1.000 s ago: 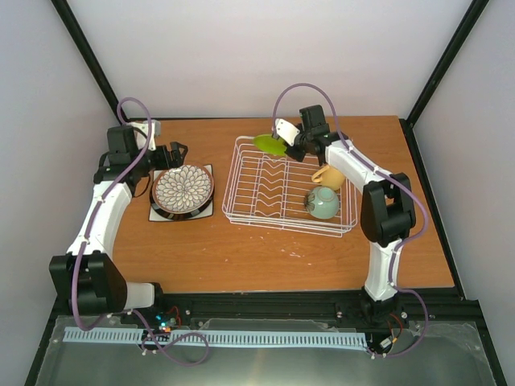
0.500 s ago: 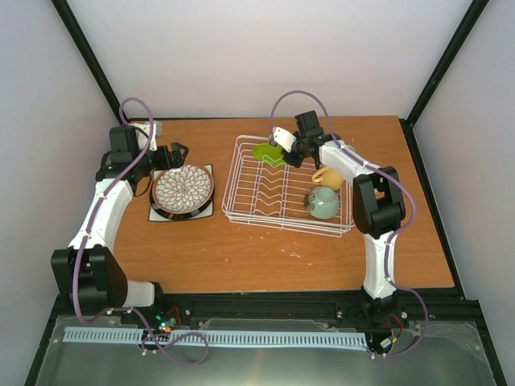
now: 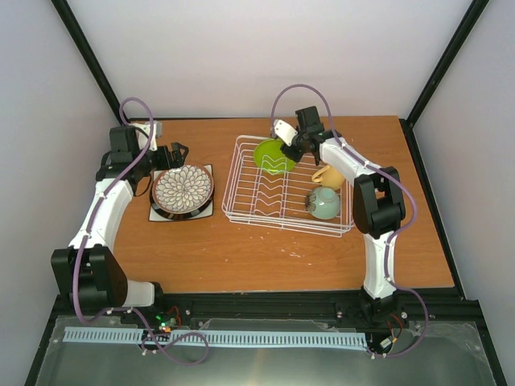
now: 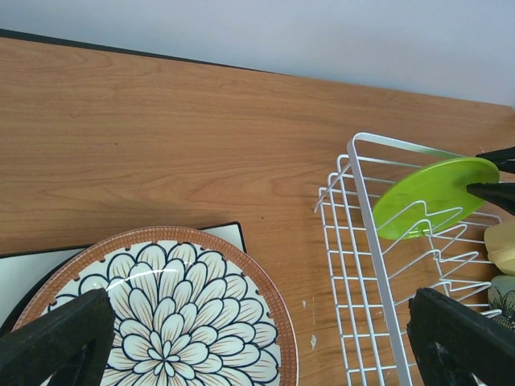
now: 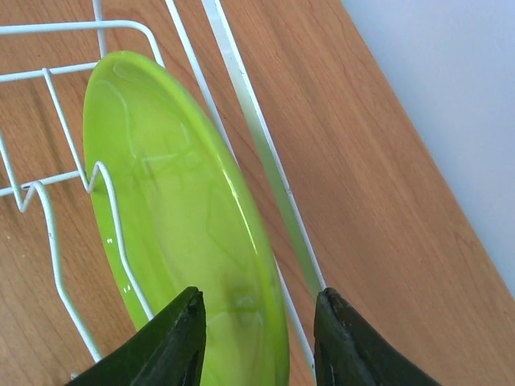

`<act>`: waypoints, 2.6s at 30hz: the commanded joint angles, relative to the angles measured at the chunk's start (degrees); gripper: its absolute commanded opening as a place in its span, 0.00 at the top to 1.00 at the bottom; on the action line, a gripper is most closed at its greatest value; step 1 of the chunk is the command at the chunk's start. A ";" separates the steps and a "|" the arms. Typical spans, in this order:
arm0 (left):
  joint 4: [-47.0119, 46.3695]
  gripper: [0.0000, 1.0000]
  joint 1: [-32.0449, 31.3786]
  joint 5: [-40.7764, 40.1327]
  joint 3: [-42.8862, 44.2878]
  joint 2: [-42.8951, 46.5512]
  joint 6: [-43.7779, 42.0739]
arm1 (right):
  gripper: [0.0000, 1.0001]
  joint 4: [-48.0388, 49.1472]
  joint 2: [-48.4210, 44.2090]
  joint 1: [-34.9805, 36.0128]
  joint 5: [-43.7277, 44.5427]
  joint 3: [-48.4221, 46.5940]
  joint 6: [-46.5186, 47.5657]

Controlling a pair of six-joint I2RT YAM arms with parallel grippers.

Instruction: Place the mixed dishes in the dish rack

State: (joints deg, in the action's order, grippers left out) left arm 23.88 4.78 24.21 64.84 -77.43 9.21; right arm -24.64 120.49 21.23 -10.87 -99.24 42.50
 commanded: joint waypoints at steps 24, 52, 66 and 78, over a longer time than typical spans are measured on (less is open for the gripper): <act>14.94 0.46 7.62 -3.45 2.43 -16.62 3.05 | 0.45 6.61 -27.85 -0.06 -7.33 5.76 -18.12; 14.01 0.54 10.43 -6.73 1.27 -21.70 1.82 | 0.45 4.52 -38.39 0.18 -9.42 19.06 -19.17; 12.47 0.77 10.43 -3.78 0.74 -25.49 1.08 | 0.45 3.64 -38.55 0.20 -8.90 18.78 -18.31; 12.55 0.99 10.43 -3.40 1.46 -25.19 0.68 | 0.45 2.70 -37.77 0.19 -9.12 17.87 -18.40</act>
State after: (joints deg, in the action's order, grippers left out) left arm 35.88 15.77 23.51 65.87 -101.95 11.03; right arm -21.26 83.70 21.30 -19.33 -80.47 24.12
